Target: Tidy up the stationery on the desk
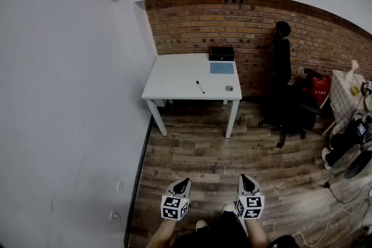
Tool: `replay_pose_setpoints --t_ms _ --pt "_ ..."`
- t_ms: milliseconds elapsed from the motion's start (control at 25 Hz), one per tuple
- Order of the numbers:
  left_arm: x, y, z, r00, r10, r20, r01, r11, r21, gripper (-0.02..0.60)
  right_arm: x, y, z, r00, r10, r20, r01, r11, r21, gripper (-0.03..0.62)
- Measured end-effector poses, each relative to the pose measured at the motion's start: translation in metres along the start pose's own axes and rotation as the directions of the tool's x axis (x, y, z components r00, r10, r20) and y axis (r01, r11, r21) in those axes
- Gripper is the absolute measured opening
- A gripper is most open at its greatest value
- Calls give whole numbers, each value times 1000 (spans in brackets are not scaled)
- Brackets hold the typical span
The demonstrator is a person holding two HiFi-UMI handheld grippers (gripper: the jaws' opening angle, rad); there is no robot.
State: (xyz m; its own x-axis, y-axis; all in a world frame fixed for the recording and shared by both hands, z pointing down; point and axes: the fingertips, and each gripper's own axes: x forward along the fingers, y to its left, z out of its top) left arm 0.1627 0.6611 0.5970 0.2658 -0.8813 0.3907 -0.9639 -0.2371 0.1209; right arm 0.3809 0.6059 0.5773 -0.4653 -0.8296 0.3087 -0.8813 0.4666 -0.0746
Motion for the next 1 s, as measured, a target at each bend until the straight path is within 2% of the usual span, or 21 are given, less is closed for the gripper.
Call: replay_pose_setpoints --t_ms 280,720,1000 --pt "-28 18 -10 1000 15 3 -15 1000 13 21 -19 13 -1 999 17 38 -17 1000 8 23" --pt "-30 27 -19 1000 16 -1 -16 1000 -5 23 -21 19 -17 1000 -15 -4 15 1000 19 23" --pt "-28 24 -17 1000 11 -2 -11 1000 -9 23 -18 18 -14 1000 -12 -6 12 1000 29 23"
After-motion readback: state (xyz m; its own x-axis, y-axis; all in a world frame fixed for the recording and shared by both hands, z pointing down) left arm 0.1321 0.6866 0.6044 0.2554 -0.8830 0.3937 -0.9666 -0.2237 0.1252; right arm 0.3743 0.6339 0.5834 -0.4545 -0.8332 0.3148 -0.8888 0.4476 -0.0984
